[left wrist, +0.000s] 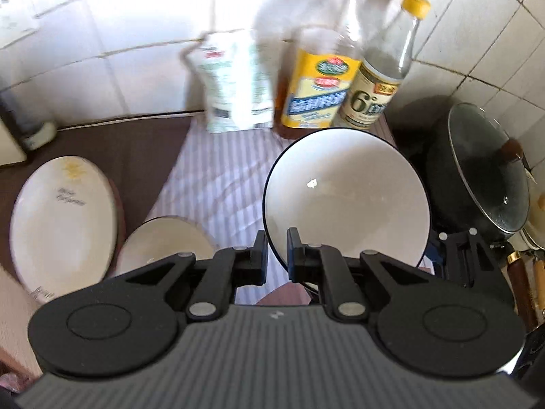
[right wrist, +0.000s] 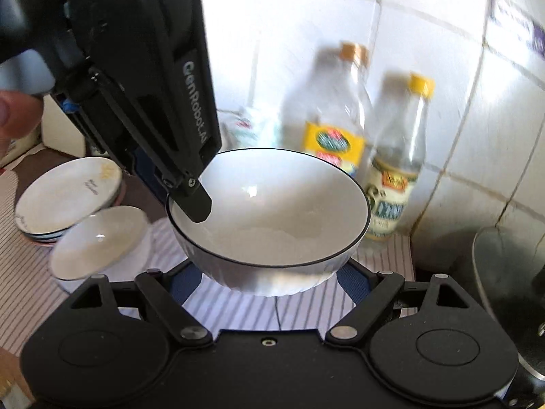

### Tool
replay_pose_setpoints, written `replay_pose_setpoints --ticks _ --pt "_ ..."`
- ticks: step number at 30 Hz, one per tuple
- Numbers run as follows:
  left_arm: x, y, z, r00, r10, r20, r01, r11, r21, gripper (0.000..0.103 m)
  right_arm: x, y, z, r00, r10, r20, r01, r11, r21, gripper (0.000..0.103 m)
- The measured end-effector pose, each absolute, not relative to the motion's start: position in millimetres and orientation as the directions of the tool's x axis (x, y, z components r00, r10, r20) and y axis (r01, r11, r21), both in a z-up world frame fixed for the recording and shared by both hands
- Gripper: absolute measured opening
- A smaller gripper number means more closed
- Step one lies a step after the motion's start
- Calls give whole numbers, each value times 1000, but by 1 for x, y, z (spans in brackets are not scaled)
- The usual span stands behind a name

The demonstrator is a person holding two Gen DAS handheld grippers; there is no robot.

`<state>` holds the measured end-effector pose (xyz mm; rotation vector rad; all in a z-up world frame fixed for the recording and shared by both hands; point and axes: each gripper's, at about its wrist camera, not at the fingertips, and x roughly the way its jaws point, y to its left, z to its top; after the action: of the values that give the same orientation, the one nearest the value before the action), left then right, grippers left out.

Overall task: Organize plates and bowls
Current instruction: 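Lift the bowl and carry it toward the bowl stack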

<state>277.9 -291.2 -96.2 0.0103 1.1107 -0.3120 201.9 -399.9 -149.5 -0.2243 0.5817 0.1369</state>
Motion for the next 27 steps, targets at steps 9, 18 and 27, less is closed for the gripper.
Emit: replay_pose_setpoints --ticks 9,18,27 --pt "260 -230 -78 390 -228 -892 266 955 -128 9 179 -340 -128 824 79 -560 -213 961 -178 89" --pt "251 -175 -100 372 -225 -901 324 940 -101 9 166 -269 -141 800 19 -600 -148 975 -167 90" --pt "265 -138 -128 318 -285 -904 306 934 -187 9 175 -239 -163 760 -1 -650 -147 974 -174 90"
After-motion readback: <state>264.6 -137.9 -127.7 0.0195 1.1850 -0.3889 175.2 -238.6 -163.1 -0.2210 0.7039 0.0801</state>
